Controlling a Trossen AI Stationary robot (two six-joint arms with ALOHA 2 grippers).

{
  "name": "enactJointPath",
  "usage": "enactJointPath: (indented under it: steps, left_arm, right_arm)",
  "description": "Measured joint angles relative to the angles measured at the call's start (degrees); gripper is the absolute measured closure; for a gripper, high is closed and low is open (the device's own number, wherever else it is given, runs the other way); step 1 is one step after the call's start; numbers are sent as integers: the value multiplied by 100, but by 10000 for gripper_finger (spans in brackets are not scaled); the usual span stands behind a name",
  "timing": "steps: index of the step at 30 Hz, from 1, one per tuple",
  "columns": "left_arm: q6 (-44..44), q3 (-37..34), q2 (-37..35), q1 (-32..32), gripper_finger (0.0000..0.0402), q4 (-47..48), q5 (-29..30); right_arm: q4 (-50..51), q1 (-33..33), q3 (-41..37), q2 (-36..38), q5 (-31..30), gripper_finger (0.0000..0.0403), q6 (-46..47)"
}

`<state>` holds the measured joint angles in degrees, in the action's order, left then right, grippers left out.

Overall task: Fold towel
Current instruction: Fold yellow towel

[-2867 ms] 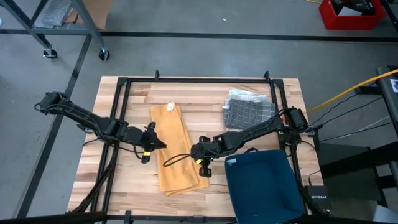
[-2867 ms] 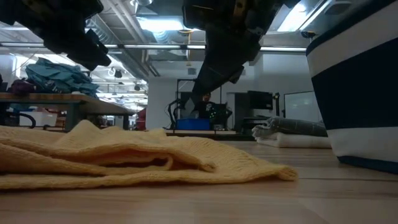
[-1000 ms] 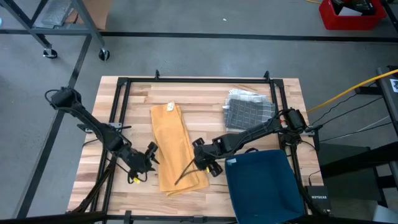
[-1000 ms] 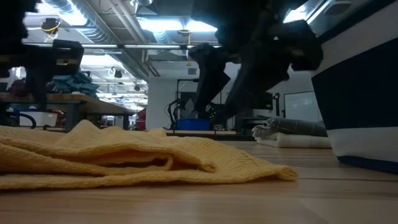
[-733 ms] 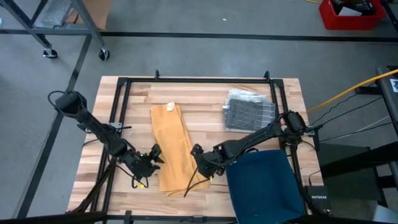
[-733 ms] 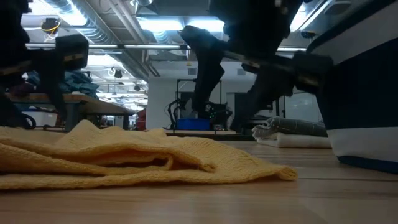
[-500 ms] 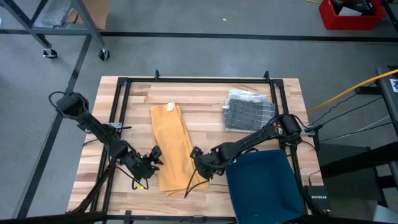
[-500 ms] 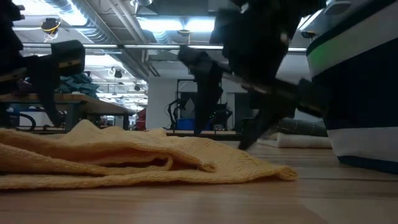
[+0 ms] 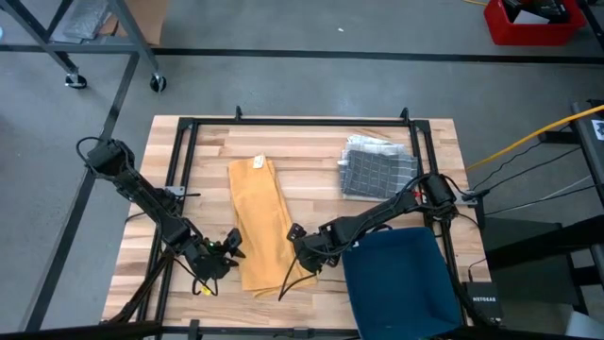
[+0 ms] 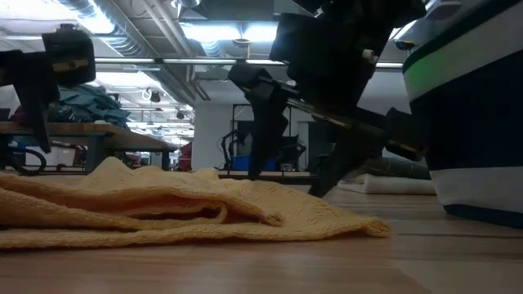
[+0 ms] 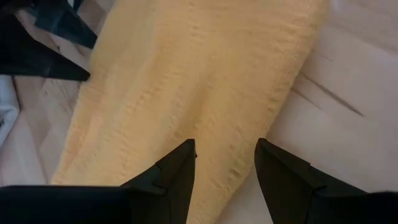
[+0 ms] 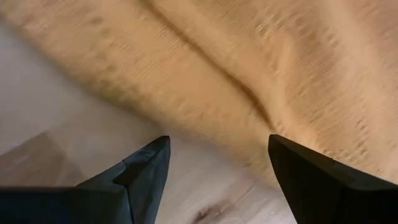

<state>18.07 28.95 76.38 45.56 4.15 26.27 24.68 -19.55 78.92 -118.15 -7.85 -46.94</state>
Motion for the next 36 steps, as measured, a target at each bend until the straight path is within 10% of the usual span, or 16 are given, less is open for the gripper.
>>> enactJointPath:
  steps: [36]
  left_arm:
    - [-181,-4,966,-563,247,-1256,137]
  right_arm:
    - [-1329,7,-1,-247,857,126,15]
